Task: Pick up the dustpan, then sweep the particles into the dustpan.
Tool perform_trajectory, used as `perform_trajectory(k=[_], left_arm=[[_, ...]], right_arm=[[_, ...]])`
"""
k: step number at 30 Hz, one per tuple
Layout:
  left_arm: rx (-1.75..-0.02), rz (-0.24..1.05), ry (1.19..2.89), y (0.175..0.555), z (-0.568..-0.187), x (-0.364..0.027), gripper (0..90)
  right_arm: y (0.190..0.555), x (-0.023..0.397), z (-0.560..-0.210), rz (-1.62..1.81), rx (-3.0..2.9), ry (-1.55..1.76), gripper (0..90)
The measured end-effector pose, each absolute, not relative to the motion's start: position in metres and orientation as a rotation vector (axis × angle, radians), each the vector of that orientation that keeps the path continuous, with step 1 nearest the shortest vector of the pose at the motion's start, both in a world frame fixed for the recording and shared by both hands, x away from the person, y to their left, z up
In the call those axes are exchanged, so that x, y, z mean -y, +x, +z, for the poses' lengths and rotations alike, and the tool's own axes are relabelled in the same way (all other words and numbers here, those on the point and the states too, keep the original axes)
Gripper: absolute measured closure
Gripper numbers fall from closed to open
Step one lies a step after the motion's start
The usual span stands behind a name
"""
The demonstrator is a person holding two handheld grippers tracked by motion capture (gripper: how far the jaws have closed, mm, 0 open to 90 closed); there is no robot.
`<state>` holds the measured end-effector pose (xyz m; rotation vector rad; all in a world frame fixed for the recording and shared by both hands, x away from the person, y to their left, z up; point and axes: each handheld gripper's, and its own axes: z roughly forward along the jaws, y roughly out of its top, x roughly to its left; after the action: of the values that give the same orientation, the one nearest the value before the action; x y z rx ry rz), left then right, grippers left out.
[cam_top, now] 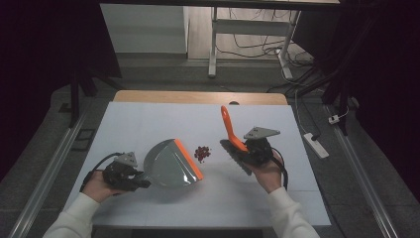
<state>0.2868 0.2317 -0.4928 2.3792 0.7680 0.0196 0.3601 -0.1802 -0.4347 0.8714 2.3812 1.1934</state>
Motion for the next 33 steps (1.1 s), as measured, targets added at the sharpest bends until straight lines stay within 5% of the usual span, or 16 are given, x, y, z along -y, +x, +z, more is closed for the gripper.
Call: perform_trajectory(k=[33], left_arm=[[-0.766, -0.026, 2.458, 0.294, -0.503, -0.208, 61.4]], right_arm=[[0.414, 0.138, -0.457, 1.106, -2.461, 0.890, 70.4]])
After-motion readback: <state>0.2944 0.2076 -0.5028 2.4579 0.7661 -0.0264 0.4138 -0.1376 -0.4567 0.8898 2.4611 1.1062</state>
